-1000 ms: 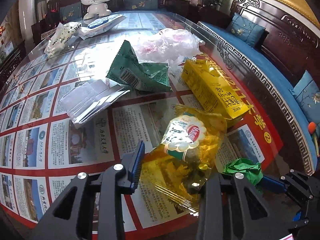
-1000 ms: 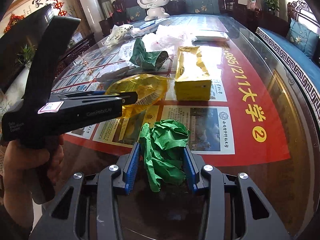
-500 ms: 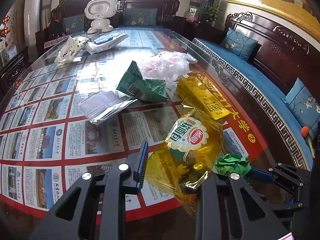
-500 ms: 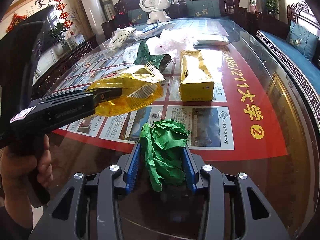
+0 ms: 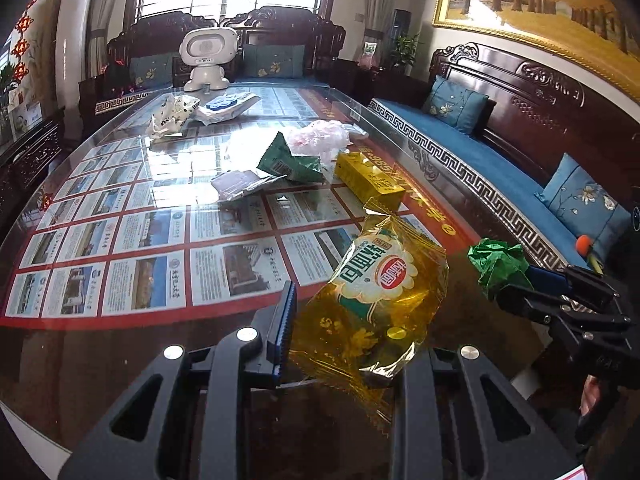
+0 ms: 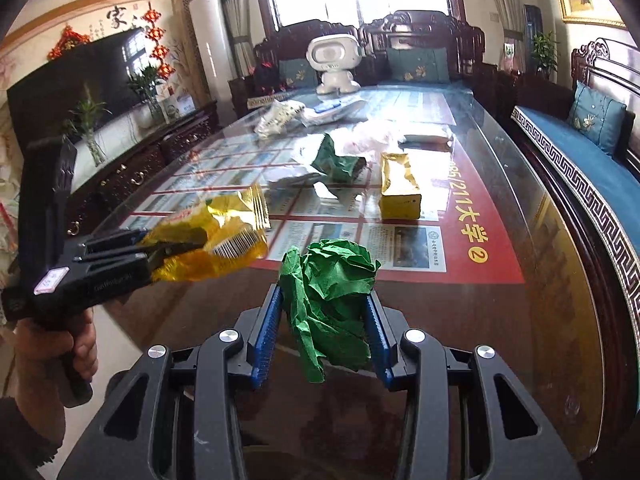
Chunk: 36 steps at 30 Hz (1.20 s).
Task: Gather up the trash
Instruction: 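Carry the snack bag and green wrapper down over the yellow bin, then open both tools to drop the snack bag and wrapper into the bin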
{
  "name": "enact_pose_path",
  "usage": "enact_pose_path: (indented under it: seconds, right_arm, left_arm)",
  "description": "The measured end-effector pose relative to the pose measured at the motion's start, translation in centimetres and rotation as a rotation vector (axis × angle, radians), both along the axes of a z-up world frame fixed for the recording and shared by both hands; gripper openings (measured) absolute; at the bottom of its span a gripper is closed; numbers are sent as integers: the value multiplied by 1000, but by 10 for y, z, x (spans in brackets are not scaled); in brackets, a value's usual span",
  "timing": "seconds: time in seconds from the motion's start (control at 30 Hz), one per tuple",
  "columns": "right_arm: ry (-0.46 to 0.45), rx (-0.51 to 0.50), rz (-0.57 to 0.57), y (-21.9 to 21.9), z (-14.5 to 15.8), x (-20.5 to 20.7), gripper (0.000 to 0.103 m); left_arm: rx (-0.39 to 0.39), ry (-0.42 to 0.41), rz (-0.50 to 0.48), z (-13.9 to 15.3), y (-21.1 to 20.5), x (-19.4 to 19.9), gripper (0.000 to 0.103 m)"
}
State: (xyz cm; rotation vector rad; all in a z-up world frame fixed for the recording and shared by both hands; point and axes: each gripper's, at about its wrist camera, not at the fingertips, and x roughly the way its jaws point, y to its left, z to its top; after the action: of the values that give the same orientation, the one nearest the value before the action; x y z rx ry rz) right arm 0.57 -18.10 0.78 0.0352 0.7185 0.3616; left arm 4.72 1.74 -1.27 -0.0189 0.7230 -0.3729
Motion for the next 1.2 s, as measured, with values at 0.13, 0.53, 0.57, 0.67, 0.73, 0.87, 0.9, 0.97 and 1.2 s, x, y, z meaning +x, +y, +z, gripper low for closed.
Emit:
enact_pose_path:
  seconds: [0.13,0.53,0.57,0.67,0.73,0.87,0.9,0.97,1.2]
  right_arm:
    - [-29,21,24,4,5,-37,40]
    - [23,8,66,10,-32,-149,40]
    - [32,-1,68,11,-38,-157,40]
    - [65,25,75,11,-52,-173,40]
    - [76,22,70,11,-58,-183,40]
    - [106,20,66,10,-69,-202,40]
    - [111,14,65,10,-71,-205,40]
    - [124,7,62,10,-75,-210,40]
    - [188,-33,55,10,-94,-223,40]
  left_arm:
    - [-6,-5,-27,-5,4,-40,27]
    - [7,70,-102,-54,15,-157,27]
    - [8,95,-109,-64,13,-163,27]
    - [31,170,-137,-93,7,-179,27]
    - [44,214,-154,-111,2,-188,27]
    - [84,297,-194,-145,-6,-205,27]
    - [98,314,-203,-153,-7,-208,27]
    - [122,349,-217,-167,-10,-214,27]
    - [181,393,-218,-195,-13,-217,29]
